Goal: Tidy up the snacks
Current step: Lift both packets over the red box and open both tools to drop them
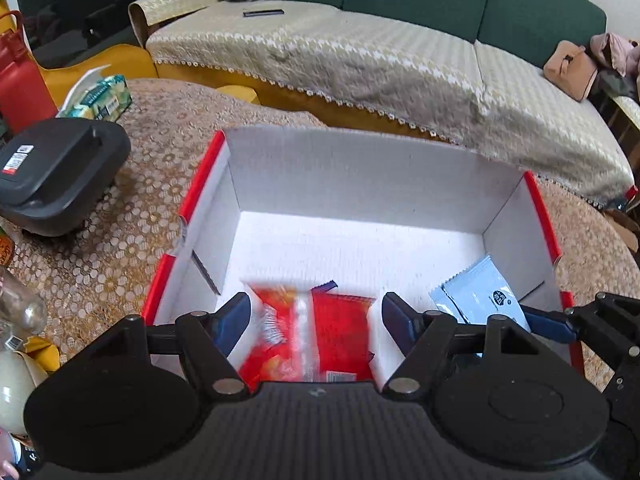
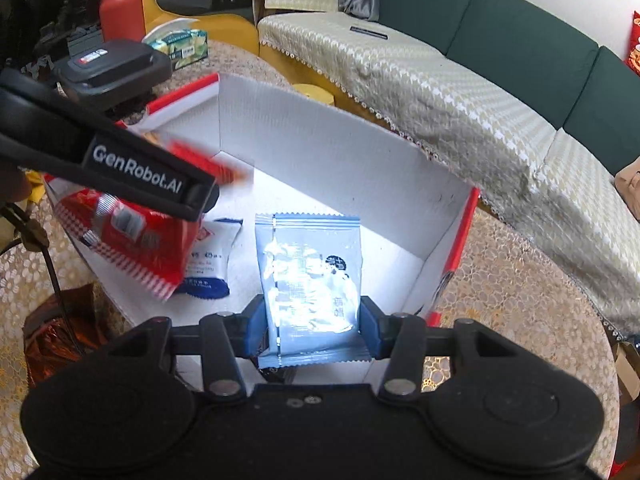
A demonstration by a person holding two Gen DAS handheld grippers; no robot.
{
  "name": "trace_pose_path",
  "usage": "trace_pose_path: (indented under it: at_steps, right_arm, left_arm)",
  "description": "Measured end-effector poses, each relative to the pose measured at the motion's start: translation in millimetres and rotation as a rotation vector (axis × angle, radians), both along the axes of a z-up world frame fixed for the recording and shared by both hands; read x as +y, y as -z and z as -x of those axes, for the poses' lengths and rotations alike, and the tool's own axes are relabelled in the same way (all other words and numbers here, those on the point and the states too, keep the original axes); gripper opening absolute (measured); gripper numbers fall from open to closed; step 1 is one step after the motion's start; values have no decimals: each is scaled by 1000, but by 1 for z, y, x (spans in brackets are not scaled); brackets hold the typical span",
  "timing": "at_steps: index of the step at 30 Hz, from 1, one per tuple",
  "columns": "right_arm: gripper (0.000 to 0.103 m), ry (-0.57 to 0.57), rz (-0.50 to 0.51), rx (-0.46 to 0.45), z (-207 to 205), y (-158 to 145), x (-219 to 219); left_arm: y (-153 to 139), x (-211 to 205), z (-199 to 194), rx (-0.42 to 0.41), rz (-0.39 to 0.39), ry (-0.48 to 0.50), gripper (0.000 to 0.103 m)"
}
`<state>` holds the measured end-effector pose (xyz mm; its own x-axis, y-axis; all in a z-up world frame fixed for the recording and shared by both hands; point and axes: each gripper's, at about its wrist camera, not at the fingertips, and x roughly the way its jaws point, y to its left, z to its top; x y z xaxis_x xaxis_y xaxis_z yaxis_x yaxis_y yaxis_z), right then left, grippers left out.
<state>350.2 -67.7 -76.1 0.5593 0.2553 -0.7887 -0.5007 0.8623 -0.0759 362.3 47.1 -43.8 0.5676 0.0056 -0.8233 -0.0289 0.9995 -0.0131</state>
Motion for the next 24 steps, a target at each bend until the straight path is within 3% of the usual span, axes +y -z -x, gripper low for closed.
trace_pose_path:
  at_steps: [12, 24]
  right_arm:
    - [48, 27, -51, 23, 3, -5, -12]
    - [60, 51, -122, -17, 31, -39, -33]
  left_arm:
    - [-4, 8, 12, -3, 39, -19, 73]
    - [-41, 2, 48, -64, 54, 2, 77]
